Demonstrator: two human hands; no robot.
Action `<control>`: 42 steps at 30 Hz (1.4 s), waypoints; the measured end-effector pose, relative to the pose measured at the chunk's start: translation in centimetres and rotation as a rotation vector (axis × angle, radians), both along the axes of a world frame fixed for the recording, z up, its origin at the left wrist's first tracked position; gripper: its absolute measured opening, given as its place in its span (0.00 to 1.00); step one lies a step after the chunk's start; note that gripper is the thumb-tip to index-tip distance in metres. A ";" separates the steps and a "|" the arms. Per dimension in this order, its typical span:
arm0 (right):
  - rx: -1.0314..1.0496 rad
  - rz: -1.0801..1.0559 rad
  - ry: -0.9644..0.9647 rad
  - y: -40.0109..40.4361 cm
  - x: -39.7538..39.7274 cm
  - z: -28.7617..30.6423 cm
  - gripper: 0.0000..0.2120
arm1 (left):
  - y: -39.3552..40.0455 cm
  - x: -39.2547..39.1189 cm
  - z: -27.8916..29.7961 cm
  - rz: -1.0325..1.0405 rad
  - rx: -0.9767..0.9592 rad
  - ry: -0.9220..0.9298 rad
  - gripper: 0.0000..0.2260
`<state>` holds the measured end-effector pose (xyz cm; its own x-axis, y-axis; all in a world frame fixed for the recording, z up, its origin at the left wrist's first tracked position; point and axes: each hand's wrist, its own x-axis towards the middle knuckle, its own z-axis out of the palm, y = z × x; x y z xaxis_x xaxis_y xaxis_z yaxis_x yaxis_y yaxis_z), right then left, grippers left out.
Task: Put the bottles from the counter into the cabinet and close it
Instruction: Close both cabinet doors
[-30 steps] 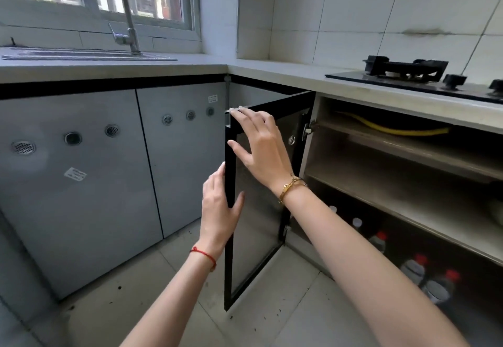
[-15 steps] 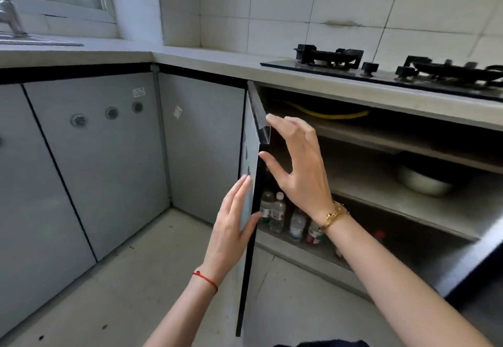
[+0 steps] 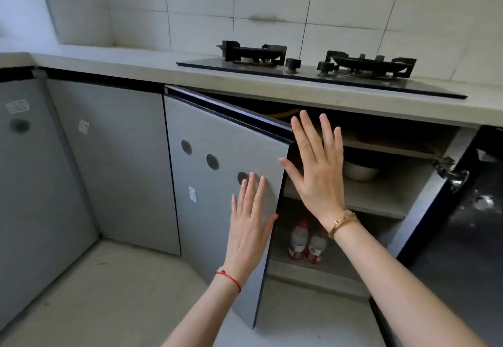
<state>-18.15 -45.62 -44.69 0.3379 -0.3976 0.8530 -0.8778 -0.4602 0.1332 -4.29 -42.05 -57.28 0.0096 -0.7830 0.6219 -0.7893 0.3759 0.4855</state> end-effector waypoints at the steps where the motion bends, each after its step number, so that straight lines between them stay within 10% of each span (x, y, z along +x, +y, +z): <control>1: 0.014 -0.039 0.008 -1.2 -0.8 -0.1 0.31 | -1.0 -0.5 0.0 -0.002 0.015 -0.030 0.31; 23: 0.074 -0.340 0.082 -13.5 -5.0 -0.5 0.37 | -12.9 -4.5 -0.2 0.143 0.116 -0.223 0.30; 42: 0.166 -0.415 -0.236 7.2 -13.4 -3.1 0.34 | -2.9 -10.6 5.7 -0.229 -0.055 -0.092 0.25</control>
<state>-31.52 -38.42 -47.79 -0.0718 -0.5944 0.8010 -0.9887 -0.0638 -0.1360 -14.85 -45.00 -51.56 -0.2228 -0.7235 0.6534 -0.7208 0.5735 0.3892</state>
